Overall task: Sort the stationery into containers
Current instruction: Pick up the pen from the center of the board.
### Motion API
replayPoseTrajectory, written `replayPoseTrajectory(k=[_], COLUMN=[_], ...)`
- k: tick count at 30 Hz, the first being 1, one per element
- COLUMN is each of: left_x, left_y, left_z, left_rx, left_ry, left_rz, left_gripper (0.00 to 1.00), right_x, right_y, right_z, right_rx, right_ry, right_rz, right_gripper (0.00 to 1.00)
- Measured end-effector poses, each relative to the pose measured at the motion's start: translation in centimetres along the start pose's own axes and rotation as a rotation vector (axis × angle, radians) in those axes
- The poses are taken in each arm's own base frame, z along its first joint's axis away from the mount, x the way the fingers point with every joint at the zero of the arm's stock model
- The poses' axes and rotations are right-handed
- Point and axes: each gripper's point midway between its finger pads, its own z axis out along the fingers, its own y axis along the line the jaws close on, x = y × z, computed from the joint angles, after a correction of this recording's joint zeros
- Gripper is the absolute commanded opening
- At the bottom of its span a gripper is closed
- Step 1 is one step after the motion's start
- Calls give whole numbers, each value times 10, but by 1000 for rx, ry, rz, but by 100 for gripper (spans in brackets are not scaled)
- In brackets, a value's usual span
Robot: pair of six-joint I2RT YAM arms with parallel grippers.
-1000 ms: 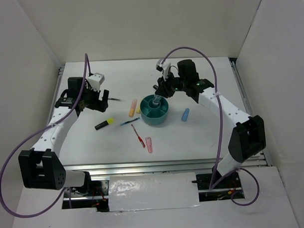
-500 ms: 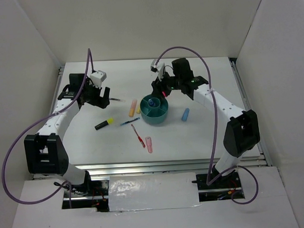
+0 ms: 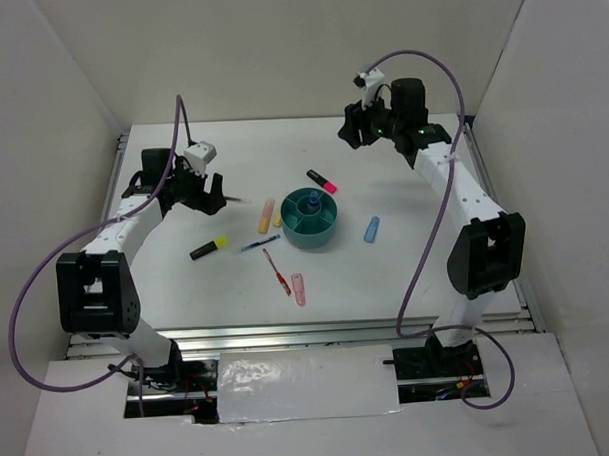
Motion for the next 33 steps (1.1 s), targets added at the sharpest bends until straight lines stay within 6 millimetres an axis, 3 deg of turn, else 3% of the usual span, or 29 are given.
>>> replayPoseTrajectory(k=[4, 9, 13, 18, 27, 33], left_x=[9, -12, -30, -21, -7, -6], left_y=[7, 22, 35, 43, 43, 47], left_z=[15, 23, 27, 30, 38, 39], left_rx=[-28, -65, -89, -77, -64, -80], left_ry=[31, 28, 3, 39, 99, 107], left_rz=[-2, 17, 18, -7, -20, -23], left_gripper=[94, 94, 95, 99, 99, 99], right_x=[11, 50, 96, 138, 162, 172], right_y=[-51, -79, -73, -52, -10, -10], right_z=[17, 53, 70, 90, 118, 135], right_rx=[63, 34, -28, -106, -199, -151], right_ry=[24, 116, 216, 319, 412, 450], right_rz=[15, -16, 3, 21, 0, -39], right_gripper=[53, 53, 58, 65, 63, 62])
